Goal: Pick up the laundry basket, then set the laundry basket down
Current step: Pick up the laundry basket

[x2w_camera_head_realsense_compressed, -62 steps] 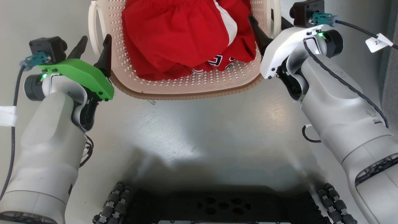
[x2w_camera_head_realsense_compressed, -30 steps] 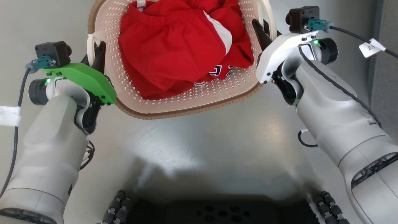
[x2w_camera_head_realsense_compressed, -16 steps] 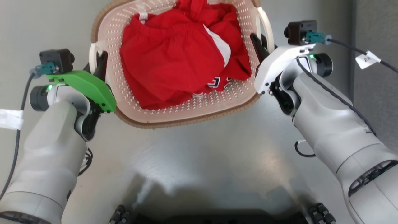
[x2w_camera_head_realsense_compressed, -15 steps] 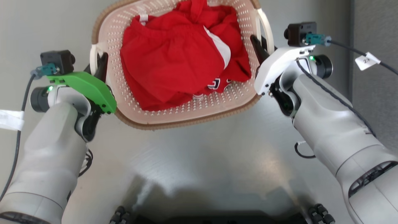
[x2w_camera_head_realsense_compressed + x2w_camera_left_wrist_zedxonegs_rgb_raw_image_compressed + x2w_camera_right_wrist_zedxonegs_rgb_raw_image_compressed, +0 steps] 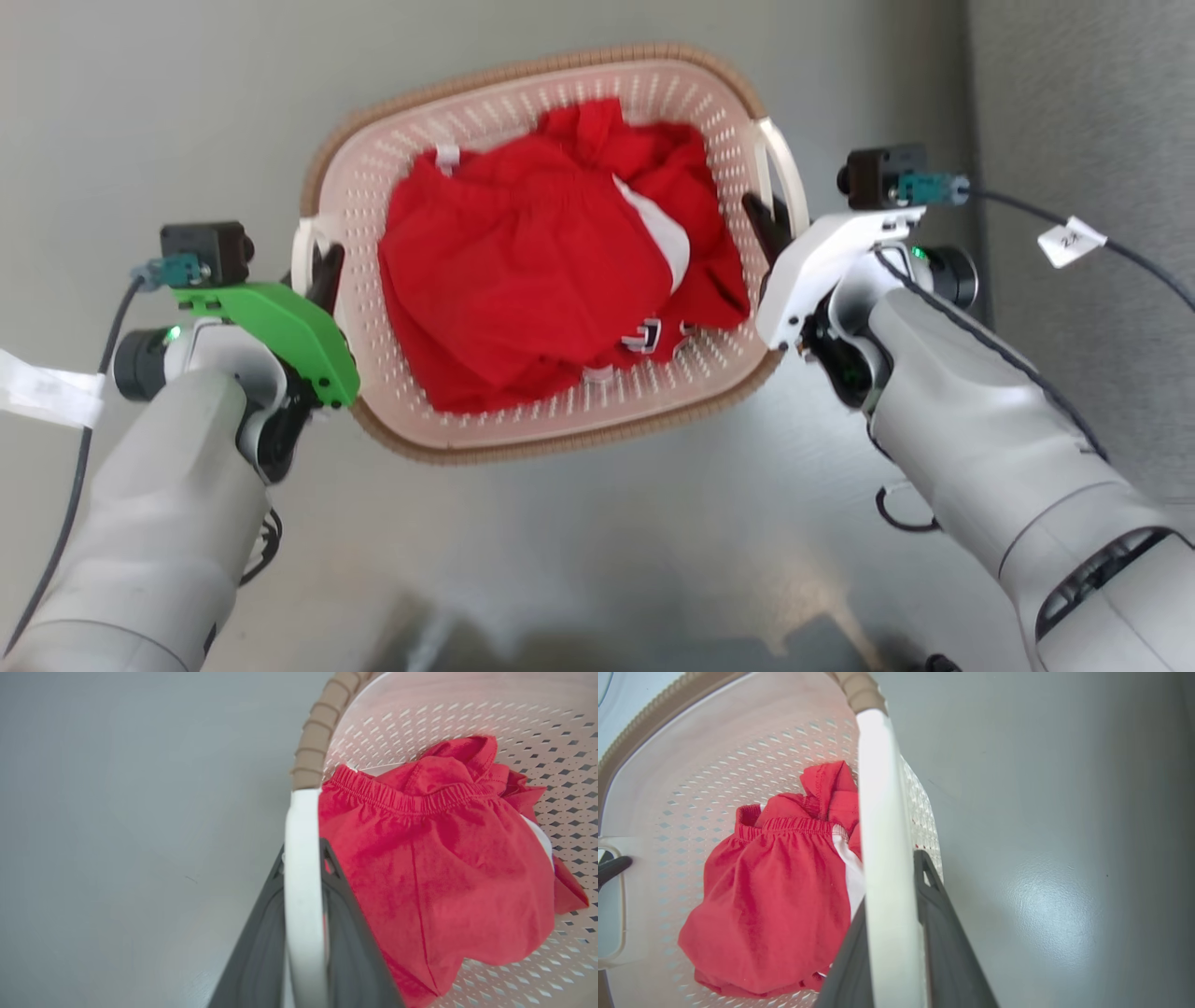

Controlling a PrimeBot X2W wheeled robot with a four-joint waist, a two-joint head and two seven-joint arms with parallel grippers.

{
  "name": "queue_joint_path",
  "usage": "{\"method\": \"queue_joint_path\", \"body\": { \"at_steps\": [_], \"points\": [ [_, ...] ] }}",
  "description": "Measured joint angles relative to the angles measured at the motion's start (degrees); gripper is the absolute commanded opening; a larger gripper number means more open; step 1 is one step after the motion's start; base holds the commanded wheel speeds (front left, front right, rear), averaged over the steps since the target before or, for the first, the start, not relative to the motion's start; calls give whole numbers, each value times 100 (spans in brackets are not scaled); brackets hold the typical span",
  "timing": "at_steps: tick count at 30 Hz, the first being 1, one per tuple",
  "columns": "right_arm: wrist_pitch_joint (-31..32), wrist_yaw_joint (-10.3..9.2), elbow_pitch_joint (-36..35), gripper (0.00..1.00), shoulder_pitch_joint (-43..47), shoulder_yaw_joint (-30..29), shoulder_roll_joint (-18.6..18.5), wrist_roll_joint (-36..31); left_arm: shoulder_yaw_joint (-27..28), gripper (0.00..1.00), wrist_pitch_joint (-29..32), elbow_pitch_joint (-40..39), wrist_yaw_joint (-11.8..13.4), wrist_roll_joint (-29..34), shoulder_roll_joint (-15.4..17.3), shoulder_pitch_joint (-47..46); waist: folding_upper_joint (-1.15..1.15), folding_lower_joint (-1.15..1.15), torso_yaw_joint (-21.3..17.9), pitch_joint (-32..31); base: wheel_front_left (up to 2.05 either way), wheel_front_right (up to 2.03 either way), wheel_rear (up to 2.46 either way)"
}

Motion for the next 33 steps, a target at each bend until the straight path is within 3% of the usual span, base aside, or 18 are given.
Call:
{"method": "queue_joint_path", "body": {
  "at_steps": [33],
  "points": [
    [906, -60, 202, 0, 1181, 338, 79, 903, -419, 0, 1113, 222, 0, -588, -80, 1037, 0, 0, -326, -2163, 0, 0, 0]
  ]
}}
